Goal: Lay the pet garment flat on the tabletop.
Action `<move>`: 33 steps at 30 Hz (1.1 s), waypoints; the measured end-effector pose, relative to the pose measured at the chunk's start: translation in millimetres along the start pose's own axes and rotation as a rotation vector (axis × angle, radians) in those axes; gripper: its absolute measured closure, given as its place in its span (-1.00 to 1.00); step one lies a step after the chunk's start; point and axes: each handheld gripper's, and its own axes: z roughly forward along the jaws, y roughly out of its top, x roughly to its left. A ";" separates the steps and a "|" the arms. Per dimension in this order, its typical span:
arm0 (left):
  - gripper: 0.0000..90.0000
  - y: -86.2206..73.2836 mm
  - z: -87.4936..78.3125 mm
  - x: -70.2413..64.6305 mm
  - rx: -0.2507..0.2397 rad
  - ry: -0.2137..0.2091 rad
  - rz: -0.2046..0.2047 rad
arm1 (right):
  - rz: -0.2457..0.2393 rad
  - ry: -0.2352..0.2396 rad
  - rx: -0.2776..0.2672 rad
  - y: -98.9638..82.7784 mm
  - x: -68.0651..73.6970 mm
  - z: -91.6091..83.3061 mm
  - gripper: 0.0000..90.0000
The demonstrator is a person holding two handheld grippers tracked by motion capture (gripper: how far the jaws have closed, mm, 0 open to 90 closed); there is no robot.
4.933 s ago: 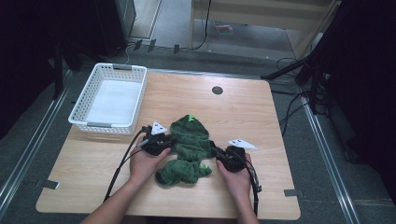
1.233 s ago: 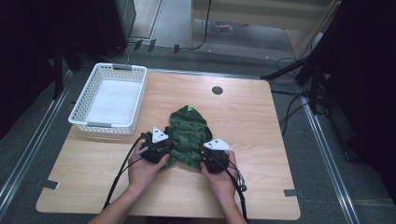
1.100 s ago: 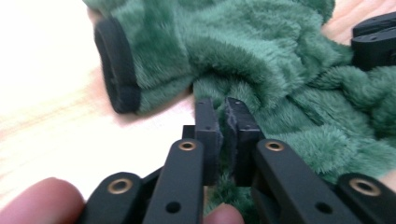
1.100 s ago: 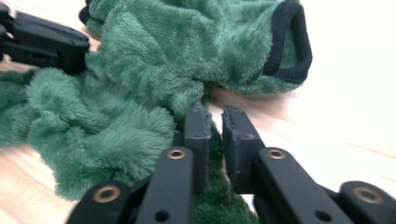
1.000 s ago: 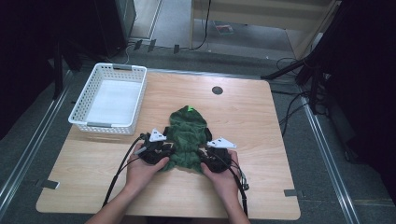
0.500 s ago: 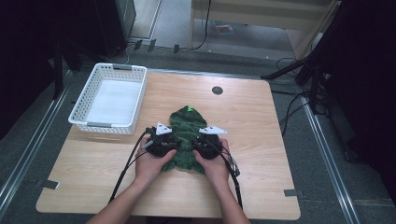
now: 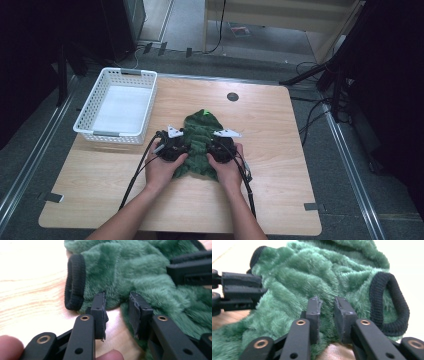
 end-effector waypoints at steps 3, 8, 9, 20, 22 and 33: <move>0.44 -4.8 -2.9 0.5 -0.010 -0.025 0.026 | -0.015 0.026 -0.011 -1.1 -4.8 -3.4 0.56; 0.32 -13.3 -26.2 6.2 -0.074 -0.081 0.006 | 0.056 0.060 -0.082 14.1 -13.7 -19.7 0.53; 0.30 -16.4 -32.5 7.2 -0.086 -0.095 0.004 | 0.033 0.051 -0.086 19.9 -15.1 -21.9 0.54; 0.21 -64.5 -80.9 15.2 -0.077 -0.145 0.038 | 0.040 0.075 -0.082 -1.1 -33.4 -70.8 0.49; 0.21 -70.6 -80.7 13.6 -0.065 -0.146 0.045 | 0.038 0.091 -0.079 -14.4 -31.2 -79.8 0.47; 0.21 -80.0 -77.1 1.7 -0.053 -0.087 0.114 | -0.030 0.103 -0.014 -64.5 -22.4 -90.1 0.42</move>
